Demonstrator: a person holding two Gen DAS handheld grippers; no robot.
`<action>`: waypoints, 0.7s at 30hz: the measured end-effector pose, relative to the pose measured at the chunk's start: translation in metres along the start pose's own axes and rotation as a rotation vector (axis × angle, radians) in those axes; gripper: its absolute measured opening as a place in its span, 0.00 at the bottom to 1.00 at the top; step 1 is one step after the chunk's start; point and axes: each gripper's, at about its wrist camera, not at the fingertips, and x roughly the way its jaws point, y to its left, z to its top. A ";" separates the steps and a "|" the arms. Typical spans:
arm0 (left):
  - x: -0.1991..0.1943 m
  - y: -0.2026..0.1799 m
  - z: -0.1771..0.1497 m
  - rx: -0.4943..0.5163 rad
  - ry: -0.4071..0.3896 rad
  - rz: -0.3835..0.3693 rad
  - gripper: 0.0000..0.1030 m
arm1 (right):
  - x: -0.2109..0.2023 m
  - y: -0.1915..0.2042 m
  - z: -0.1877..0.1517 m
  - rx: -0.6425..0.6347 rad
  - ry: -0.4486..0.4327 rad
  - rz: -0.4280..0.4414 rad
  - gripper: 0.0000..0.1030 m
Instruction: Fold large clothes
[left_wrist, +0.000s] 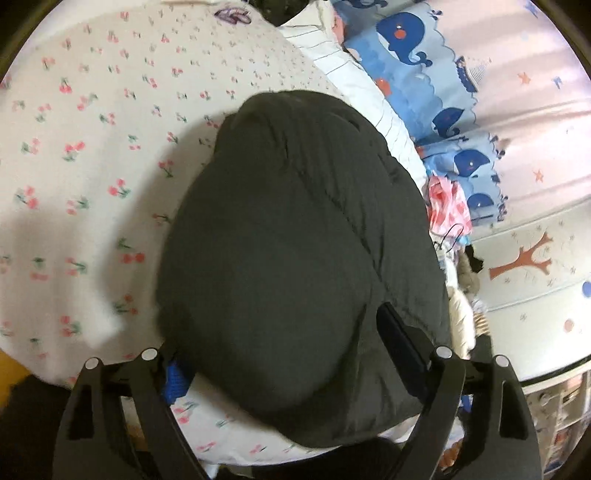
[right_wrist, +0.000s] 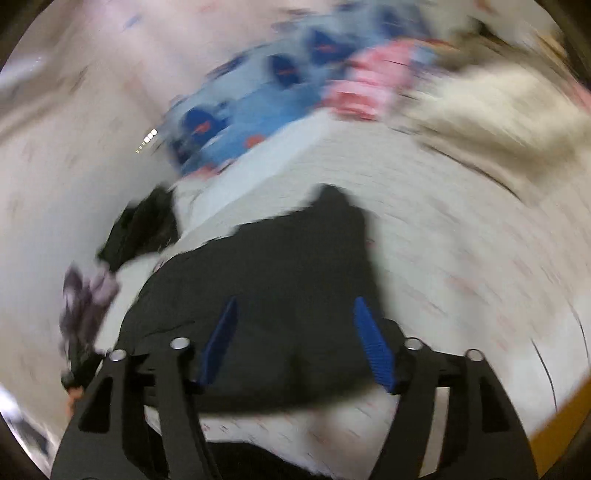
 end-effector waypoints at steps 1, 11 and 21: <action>0.009 -0.002 0.001 -0.002 0.000 0.000 0.83 | 0.020 0.024 0.009 -0.065 0.028 0.012 0.71; 0.033 -0.001 0.011 -0.012 -0.044 -0.066 0.83 | 0.257 0.115 0.020 -0.257 0.300 -0.143 0.77; 0.033 0.003 0.017 0.027 -0.060 -0.066 0.87 | 0.275 0.177 0.072 -0.341 0.247 -0.163 0.86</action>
